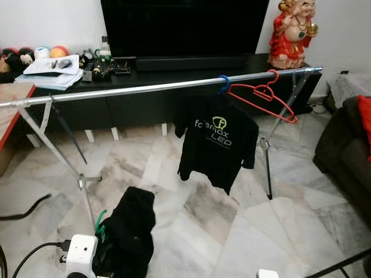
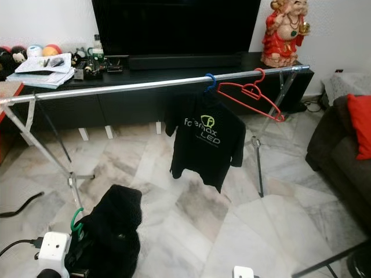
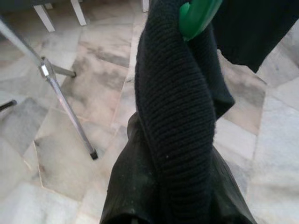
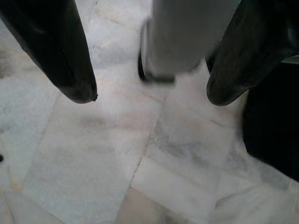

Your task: Hang hanger

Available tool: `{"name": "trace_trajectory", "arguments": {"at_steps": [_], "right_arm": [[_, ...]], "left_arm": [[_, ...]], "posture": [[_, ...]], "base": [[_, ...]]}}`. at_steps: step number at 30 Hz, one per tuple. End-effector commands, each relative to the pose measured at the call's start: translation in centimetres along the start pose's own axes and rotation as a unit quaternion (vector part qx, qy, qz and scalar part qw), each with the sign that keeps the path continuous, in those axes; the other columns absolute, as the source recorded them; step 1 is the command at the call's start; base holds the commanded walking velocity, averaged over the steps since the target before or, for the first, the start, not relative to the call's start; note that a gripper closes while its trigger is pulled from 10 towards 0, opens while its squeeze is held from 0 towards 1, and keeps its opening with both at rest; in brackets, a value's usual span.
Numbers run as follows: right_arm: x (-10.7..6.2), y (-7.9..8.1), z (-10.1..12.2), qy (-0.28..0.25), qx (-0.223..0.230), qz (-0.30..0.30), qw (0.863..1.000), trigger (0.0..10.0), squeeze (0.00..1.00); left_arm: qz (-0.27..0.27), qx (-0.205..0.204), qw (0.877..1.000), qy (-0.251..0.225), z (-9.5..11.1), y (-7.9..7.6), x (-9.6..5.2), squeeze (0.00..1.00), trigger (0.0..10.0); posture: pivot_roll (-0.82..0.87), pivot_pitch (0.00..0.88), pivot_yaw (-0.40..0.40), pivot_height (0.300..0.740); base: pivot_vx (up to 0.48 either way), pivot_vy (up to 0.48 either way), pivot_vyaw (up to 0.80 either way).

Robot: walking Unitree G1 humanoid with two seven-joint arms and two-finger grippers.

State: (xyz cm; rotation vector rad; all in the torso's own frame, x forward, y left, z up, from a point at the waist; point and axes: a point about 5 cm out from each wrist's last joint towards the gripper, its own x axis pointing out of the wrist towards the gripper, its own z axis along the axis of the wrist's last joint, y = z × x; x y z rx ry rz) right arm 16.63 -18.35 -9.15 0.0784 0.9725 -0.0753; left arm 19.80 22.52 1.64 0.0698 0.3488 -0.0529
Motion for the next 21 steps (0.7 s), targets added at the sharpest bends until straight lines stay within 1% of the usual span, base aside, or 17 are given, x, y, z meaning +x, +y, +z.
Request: {"name": "trace_trajectory", "arguments": {"at_steps": [1,11,14,18,21], "right_arm": [[-0.14,-0.42,-0.6,0.011,-0.002,-0.008,1.0,10.0,0.0],[-0.1,0.04,-0.73,0.015,-0.004,-0.006,1.0,10.0,0.0],[-0.1,-0.05,-0.7,0.016,-0.006,-0.005,1.0,10.0,0.0],[-0.11,-0.26,-0.65,0.017,-0.008,-0.006,1.0,10.0,0.0],[-0.13,-0.39,-0.68,0.017,-0.01,-0.007,1.0,10.0,0.0]], "left_arm": [[-0.005,-0.001,1.0,-0.011,0.45,-0.47,0.09,0.0,10.0],[0.0,0.002,1.0,-0.005,0.17,-0.44,0.04,0.0,10.0],[0.01,-0.004,1.0,-0.012,0.22,-0.48,0.05,0.0,10.0],[0.01,-0.011,1.0,-0.018,0.28,-0.66,0.08,0.0,10.0],[0.01,-0.004,1.0,-0.011,0.18,-0.66,0.14,0.0,10.0]], "posture": [[-0.02,0.098,-0.002,0.721],[-0.01,0.094,-0.006,0.721],[-0.01,0.09,-0.008,0.721],[-0.01,0.088,-0.008,0.721],[-0.01,0.085,-0.008,0.721]], "base": [[0.39,0.0,0.0],[0.388,0.0,0.0],[0.0,0.0,0.0],[0.0,0.0,0.0],[0.0,0.0,0.0]]}}
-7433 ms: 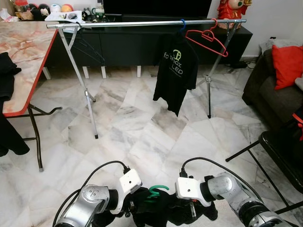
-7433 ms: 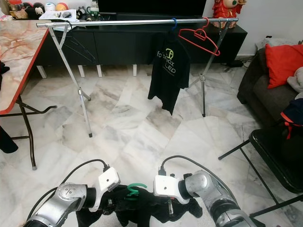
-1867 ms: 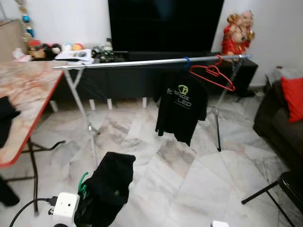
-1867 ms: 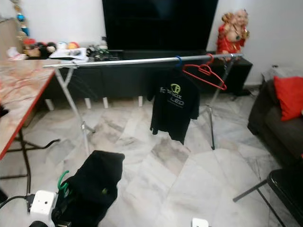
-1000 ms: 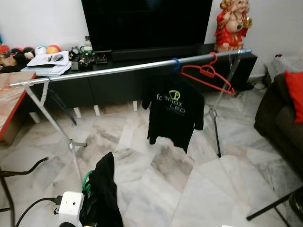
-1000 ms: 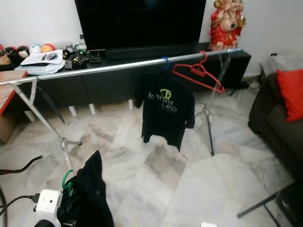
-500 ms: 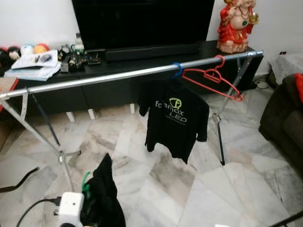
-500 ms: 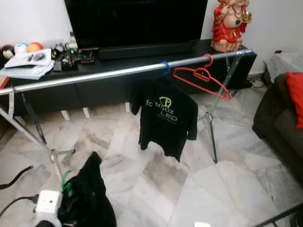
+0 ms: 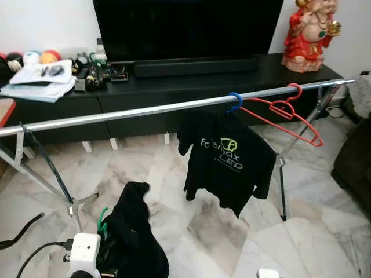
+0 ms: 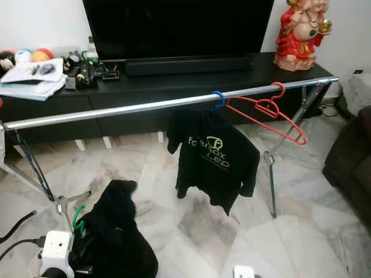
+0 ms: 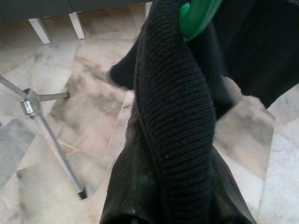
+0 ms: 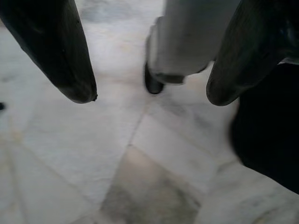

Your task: Hang hanger

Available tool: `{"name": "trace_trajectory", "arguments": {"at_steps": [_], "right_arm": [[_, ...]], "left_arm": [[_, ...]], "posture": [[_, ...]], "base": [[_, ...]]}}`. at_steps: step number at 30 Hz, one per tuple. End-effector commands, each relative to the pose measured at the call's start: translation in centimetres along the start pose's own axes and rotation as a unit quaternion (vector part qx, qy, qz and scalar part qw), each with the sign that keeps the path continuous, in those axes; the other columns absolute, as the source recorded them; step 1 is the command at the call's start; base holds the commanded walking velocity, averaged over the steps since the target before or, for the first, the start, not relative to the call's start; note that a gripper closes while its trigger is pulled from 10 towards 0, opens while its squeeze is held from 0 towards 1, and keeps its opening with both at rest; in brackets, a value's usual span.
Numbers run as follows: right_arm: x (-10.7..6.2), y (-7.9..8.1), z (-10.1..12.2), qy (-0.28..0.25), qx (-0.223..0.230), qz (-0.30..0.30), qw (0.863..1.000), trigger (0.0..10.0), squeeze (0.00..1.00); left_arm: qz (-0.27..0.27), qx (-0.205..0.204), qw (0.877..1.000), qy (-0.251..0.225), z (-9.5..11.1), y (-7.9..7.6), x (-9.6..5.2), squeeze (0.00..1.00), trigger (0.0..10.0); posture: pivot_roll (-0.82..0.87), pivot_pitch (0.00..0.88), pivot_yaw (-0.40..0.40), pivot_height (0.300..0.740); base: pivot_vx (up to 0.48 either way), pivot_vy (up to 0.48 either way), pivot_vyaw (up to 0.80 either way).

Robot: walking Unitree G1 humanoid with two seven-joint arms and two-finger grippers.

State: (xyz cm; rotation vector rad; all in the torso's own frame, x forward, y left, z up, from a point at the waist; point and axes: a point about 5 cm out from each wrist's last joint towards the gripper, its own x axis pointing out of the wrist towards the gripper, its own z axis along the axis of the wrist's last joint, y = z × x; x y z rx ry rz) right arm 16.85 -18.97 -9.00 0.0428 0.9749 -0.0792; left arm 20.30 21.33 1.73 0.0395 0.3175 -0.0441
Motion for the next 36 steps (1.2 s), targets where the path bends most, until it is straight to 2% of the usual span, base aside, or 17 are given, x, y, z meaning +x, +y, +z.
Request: {"name": "trace_trajectory", "arguments": {"at_steps": [1,11,16,19,25,29,33,36], "right_arm": [[-0.2,0.2,-1.0,0.017,0.004,0.003,1.0,10.0,0.0],[-0.3,1.2,-1.8,0.022,-0.008,0.009,1.0,10.0,0.0],[-0.4,-0.2,-2.0,0.025,-0.019,0.001,1.0,10.0,0.0],[-0.4,-1.0,-1.7,0.024,-0.025,-0.005,0.999,10.0,0.0],[-0.4,-0.7,-1.6,0.022,-0.02,0.005,1.0,10.0,0.0],[-0.3,0.1,-1.6,0.021,-0.019,0.011,1.0,10.0,0.0],[-0.3,0.3,-1.6,0.022,-0.018,0.012,1.0,10.0,0.0],[-0.3,0.4,-1.6,0.022,-0.019,0.014,0.999,10.0,0.0]], "left_arm": [[0.008,0.011,1.0,0.005,-0.1,0.5,-0.4,0.0,10.0],[0.012,0.02,1.0,0.007,-0.4,0.7,-0.5,0.0,10.0],[0.01,0.021,1.0,0.004,-0.3,0.6,-0.4,0.0,10.0],[0.006,0.032,0.999,0.004,-0.3,0.6,-0.4,0.0,10.0],[0.012,0.027,1.0,0.003,-0.2,0.7,-0.4,0.0,10.0],[0.016,0.027,1.0,0.002,-0.2,0.9,-0.5,0.0,10.0],[0.026,0.032,0.999,0.003,-0.2,1.2,-0.7,0.0,10.0],[0.038,0.034,0.999,0.007,-0.3,1.5,-0.7,0.0,10.0]], "posture": [[-0.01,0.085,-0.008,0.721],[-0.01,0.067,-0.009,0.721],[-0.01,0.061,-0.009,0.721],[-0.01,0.06,-0.007,0.721],[-0.01,0.069,-0.008,0.721],[0.0,0.074,-0.009,0.721],[0.0,0.076,-0.012,0.721],[0.0,0.078,-0.014,0.721]], "base": [[0.0,0.0,0.0],[0.0,-0.206,0.0],[0.0,-0.33,0.0],[0.0,-0.414,0.69],[0.0,-0.428,0.69],[0.0,-0.43,0.0],[0.0,-0.428,0.0],[0.0,0.0,0.0]]}}
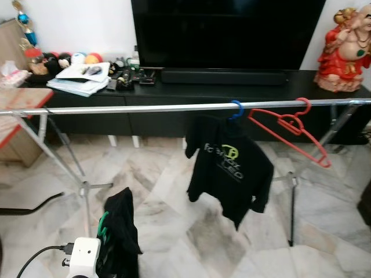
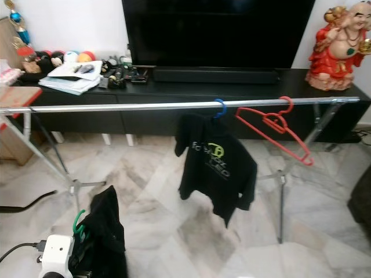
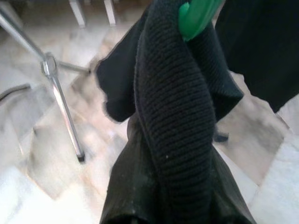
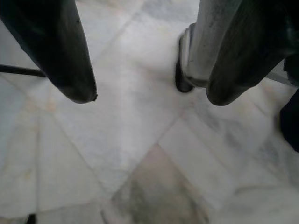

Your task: Hang hanger

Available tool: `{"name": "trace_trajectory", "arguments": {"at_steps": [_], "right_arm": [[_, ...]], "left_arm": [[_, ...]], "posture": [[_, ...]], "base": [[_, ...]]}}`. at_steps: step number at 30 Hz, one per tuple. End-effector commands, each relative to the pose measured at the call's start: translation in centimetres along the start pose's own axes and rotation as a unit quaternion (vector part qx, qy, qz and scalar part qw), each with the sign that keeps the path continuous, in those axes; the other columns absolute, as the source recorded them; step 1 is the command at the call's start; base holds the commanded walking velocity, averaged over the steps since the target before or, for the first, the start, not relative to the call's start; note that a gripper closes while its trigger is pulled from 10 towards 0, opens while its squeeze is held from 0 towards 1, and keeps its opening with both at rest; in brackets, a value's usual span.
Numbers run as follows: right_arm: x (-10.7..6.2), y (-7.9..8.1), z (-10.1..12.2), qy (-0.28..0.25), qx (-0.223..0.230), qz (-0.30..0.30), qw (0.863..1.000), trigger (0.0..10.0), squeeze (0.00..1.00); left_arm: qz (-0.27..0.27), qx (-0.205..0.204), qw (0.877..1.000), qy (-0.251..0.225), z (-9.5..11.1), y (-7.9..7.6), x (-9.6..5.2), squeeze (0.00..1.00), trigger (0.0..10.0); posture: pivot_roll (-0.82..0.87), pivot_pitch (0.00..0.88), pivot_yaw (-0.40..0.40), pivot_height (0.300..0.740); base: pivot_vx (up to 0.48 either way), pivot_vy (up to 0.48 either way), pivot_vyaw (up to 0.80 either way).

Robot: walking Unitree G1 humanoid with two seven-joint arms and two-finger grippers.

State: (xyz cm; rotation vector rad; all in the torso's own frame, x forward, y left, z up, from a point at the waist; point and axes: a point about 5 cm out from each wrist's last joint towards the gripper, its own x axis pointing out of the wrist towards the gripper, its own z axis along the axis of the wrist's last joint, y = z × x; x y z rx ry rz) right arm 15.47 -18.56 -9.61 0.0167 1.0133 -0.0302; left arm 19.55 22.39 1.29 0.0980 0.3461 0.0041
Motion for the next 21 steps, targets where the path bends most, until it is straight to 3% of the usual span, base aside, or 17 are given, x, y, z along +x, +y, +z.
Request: {"name": "trace_trajectory", "arguments": {"at_steps": [1,16,21], "right_arm": [[0.0,0.1,-0.1,0.003,0.004,0.001,1.0,10.0,0.0],[0.1,2.2,-0.3,0.004,0.003,0.012,1.0,10.0,0.0],[0.2,2.0,0.1,0.003,-0.018,0.025,1.0,10.0,0.0]], "left_arm": [[0.014,0.013,1.0,-0.011,0.5,0.6,-0.1,0.0,10.0],[0.054,-0.002,0.998,-0.028,1.0,1.6,-0.4,0.0,10.0],[0.071,-0.005,0.997,-0.027,1.0,1.9,-0.4,0.0,10.0]], "posture": [[0.0,0.079,-0.015,0.721],[0.0,0.085,-0.026,0.721],[0.01,0.086,-0.028,0.721]], "base": [[0.0,0.0,0.0],[0.0,0.0,0.0],[0.274,0.0,0.0]]}}
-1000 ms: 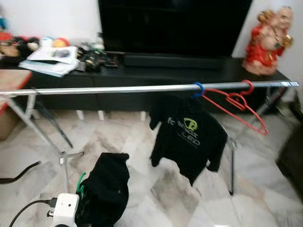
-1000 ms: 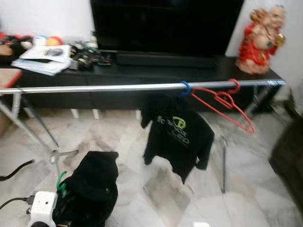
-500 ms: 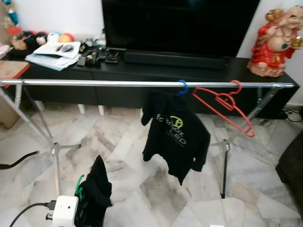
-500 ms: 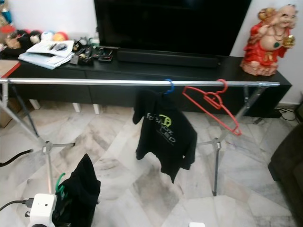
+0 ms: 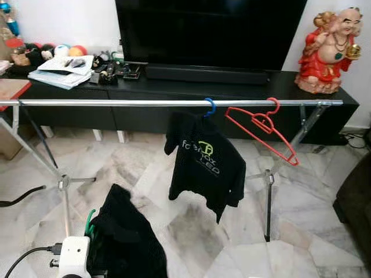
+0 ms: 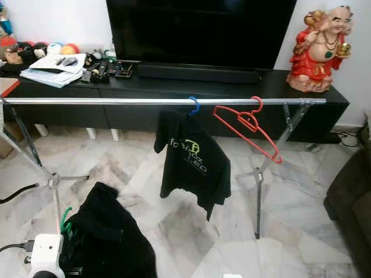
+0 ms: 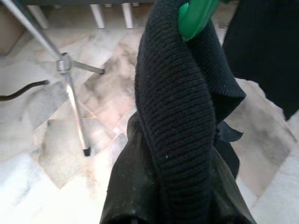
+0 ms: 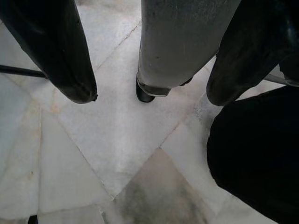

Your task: Hang hanger

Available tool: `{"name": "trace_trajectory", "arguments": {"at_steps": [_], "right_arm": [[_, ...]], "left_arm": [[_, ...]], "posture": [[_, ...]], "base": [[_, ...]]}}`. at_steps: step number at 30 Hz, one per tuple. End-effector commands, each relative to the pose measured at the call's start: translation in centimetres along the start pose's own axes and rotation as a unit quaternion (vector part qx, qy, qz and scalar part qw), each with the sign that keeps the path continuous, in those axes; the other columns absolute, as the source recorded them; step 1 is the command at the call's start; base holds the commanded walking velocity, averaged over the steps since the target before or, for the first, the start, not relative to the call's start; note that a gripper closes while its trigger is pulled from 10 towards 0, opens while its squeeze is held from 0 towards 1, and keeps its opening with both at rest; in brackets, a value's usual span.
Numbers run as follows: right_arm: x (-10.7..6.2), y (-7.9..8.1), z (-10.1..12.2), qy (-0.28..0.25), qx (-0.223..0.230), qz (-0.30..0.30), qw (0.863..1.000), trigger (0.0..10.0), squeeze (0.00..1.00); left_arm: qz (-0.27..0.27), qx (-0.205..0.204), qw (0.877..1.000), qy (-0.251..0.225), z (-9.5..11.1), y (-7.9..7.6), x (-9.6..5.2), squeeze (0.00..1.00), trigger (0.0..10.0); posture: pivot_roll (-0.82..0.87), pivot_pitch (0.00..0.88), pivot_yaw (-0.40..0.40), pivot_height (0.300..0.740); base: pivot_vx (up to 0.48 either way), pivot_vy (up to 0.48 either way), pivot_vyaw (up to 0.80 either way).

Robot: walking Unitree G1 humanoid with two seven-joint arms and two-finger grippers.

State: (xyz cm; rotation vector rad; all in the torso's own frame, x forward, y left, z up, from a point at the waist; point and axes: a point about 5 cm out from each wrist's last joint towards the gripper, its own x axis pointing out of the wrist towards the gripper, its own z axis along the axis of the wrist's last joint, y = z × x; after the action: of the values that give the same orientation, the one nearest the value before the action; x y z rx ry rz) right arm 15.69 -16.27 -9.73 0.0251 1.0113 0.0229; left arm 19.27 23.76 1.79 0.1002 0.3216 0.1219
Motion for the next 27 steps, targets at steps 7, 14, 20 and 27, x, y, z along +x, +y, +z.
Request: {"name": "trace_trajectory", "arguments": {"at_steps": [7,14,20,27], "right_arm": [[-0.1,-1.5,0.6,-0.006,-0.013,-0.006,1.0,10.0,0.0],[-0.1,-2.0,0.7,-0.009,-0.008,-0.004,1.0,10.0,0.0],[0.0,-0.5,0.5,-0.012,-0.006,0.003,1.0,10.0,0.0],[-0.1,-0.8,0.4,-0.011,-0.008,0.005,1.0,10.0,0.0]], "left_arm": [[0.011,0.002,1.0,-0.024,1.0,0.4,0.2,0.0,10.0],[0.002,0.004,1.0,-0.022,0.9,0.1,0.2,0.0,10.0],[-0.002,0.005,1.0,-0.022,0.9,0.0,0.3,0.0,10.0],[-0.007,0.007,1.0,-0.022,0.9,-0.2,0.3,0.0,10.0]], "posture": [[0.0,0.085,-0.025,0.721],[0.01,0.081,-0.024,0.721],[0.01,0.076,-0.024,0.721],[0.01,0.068,-0.028,0.721]], "base": [[0.295,0.0,0.2],[0.315,0.0,0.24],[0.338,0.0,0.0],[0.35,0.0,0.0]]}}
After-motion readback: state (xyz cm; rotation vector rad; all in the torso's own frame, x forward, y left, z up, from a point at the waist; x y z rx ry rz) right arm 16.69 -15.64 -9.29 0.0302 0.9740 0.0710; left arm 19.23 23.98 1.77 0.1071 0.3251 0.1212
